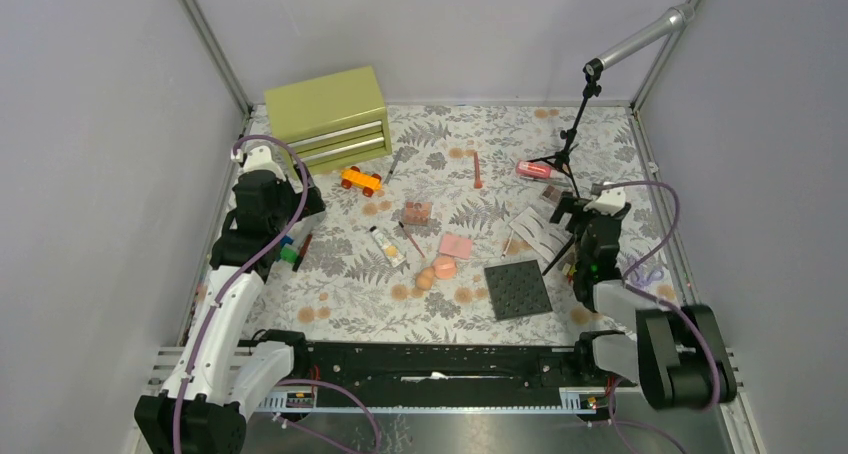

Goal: Organize the makeup
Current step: Open the drawer in the storage box.

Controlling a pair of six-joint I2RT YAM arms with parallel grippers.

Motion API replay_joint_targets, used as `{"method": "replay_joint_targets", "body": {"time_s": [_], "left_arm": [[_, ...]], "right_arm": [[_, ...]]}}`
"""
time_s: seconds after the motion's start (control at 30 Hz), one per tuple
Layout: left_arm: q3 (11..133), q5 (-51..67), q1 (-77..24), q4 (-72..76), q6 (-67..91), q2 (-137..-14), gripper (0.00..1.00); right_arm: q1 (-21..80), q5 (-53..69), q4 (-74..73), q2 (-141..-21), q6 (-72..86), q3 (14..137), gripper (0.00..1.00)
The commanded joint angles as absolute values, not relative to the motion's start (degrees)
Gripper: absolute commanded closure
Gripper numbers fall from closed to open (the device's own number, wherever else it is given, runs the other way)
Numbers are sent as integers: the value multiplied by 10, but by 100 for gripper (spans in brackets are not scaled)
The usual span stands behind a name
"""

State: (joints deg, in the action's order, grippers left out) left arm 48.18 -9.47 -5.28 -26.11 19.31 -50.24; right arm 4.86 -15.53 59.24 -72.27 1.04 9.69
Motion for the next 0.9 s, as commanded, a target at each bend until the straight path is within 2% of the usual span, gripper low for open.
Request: {"method": "replay_joint_targets", "body": {"time_s": [0.0, 0.1, 0.17, 0.23, 0.33, 0.43, 0.5, 0.6, 0.7, 0.77, 0.87], "left_arm": [[494, -105, -51, -244, 192, -498, 1], [495, -105, -51, -244, 191, -500, 1], [496, -107, -51, -245, 191, -502, 1], [496, -108, -51, -246, 191, -502, 1], [496, -109, -51, -247, 192, -503, 1], [496, -108, -53, -247, 192, -501, 1], [496, -111, -53, -247, 192, -501, 1], [496, -111, -53, -247, 192, -500, 1], [497, -107, -53, -247, 192, -502, 1], [497, -105, -53, -247, 192, -502, 1], [497, -103, -54, -247, 191, -501, 1]], "right_arm": [[47, -194, 422, -615, 73, 164, 1], [47, -221, 298, -585, 201, 205, 1], [47, -169, 174, -585, 258, 254, 1], [48, -114, 45, -596, 278, 325, 1], [47, -55, -32, -604, 244, 375, 1], [47, -139, -30, -574, 298, 358, 1], [47, -151, 12, -552, 315, 323, 1], [47, -68, 74, -545, 326, 293, 1], [57, 14, 155, -593, 404, 284, 1], [115, 9, 203, -642, 431, 300, 1], [240, -81, 270, -714, 444, 343, 1]]}}
